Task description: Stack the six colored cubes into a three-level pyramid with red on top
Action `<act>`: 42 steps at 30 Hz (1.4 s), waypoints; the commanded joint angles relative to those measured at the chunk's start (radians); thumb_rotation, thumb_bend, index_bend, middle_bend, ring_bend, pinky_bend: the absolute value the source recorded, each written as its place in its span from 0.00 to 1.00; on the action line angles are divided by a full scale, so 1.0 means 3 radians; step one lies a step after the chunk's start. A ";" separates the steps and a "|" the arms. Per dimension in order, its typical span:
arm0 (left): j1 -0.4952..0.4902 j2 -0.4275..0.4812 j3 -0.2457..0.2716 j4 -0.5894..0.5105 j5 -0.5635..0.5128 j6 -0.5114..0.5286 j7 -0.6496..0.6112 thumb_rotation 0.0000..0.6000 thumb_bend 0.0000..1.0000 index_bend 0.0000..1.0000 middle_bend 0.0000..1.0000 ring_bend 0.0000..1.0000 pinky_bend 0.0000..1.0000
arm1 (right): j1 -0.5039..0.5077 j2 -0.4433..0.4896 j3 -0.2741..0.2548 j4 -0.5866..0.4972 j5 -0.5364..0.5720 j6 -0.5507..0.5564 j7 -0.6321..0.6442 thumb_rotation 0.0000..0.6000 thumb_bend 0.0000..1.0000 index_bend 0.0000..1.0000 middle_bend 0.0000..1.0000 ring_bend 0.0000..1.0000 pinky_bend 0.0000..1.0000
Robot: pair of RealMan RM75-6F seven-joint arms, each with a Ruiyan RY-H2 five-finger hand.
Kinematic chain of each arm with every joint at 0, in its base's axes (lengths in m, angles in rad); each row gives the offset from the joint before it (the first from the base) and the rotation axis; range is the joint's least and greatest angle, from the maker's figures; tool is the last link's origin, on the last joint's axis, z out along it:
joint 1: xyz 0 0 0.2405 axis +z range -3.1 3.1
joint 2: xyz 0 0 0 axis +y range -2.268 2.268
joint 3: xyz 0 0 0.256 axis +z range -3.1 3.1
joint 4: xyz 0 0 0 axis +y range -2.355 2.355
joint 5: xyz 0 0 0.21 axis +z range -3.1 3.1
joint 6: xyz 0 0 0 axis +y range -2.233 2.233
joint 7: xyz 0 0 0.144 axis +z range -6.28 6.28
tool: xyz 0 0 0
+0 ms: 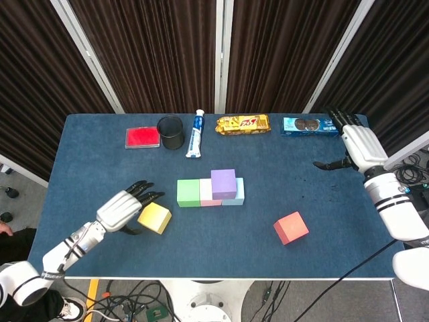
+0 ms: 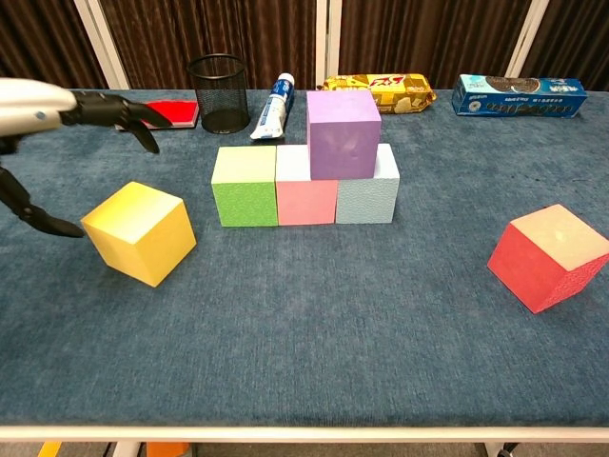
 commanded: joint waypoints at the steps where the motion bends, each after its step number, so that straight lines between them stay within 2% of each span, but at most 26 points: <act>1: -0.0115 -0.0090 0.0042 0.0157 -0.0032 -0.0117 -0.0110 1.00 0.13 0.07 0.19 0.00 0.07 | -0.0012 -0.0022 0.0004 0.0037 -0.0014 -0.0031 0.0000 1.00 0.00 0.00 0.00 0.00 0.00; 15: -0.0211 -0.0272 0.0223 0.0450 0.0064 0.0015 -0.0384 1.00 0.18 0.07 0.23 0.00 0.07 | -0.0046 -0.0167 0.0026 0.0235 0.0092 -0.0163 -0.0045 1.00 0.00 0.00 0.00 0.00 0.00; 19: -0.0228 -0.0328 0.0249 0.0527 0.0055 0.0035 -0.0413 1.00 0.20 0.07 0.26 0.00 0.08 | -0.0059 -0.0198 0.0029 0.0292 0.0092 -0.0193 -0.0039 1.00 0.00 0.00 0.00 0.00 0.00; 24: -0.0215 -0.0360 0.0246 0.0574 0.0002 0.0118 -0.0451 1.00 0.24 0.09 0.38 0.00 0.09 | -0.0094 -0.0212 0.0046 0.0332 0.0067 -0.0202 0.0001 1.00 0.00 0.00 0.00 0.00 0.00; 29: -0.0139 -0.0147 0.0209 0.0325 -0.0115 0.0271 -0.0459 1.00 0.26 0.10 0.50 0.05 0.12 | -0.0117 -0.0204 0.0079 0.0359 0.0031 -0.0212 0.0057 1.00 0.00 0.00 0.00 0.00 0.00; 31: -0.0065 0.0005 0.0145 0.0143 -0.0319 0.0302 -0.0380 1.00 0.26 0.10 0.52 0.08 0.15 | -0.0120 -0.0202 0.0094 0.0367 0.0010 -0.0222 0.0079 1.00 0.00 0.00 0.00 0.00 0.00; 35: 0.0093 0.0288 -0.0061 -0.0409 -0.1066 0.0241 -0.0109 1.00 0.26 0.10 0.54 0.11 0.18 | -0.0118 -0.0199 0.0119 0.0367 -0.0031 -0.0245 0.0110 1.00 0.00 0.00 0.00 0.00 0.00; 39: 0.0119 0.0472 -0.0239 -0.0935 -0.1727 0.0259 0.0498 1.00 0.26 0.11 0.56 0.14 0.18 | -0.0114 -0.0166 0.0150 0.0330 -0.0051 -0.0240 0.0097 1.00 0.00 0.00 0.00 0.00 0.00; 42: 0.0049 0.0575 -0.0385 -0.1315 -0.2211 0.0225 0.0786 1.00 0.26 0.11 0.56 0.14 0.18 | -0.0111 -0.0115 0.0154 0.0273 -0.0034 -0.0231 0.0015 1.00 0.00 0.00 0.00 0.00 0.00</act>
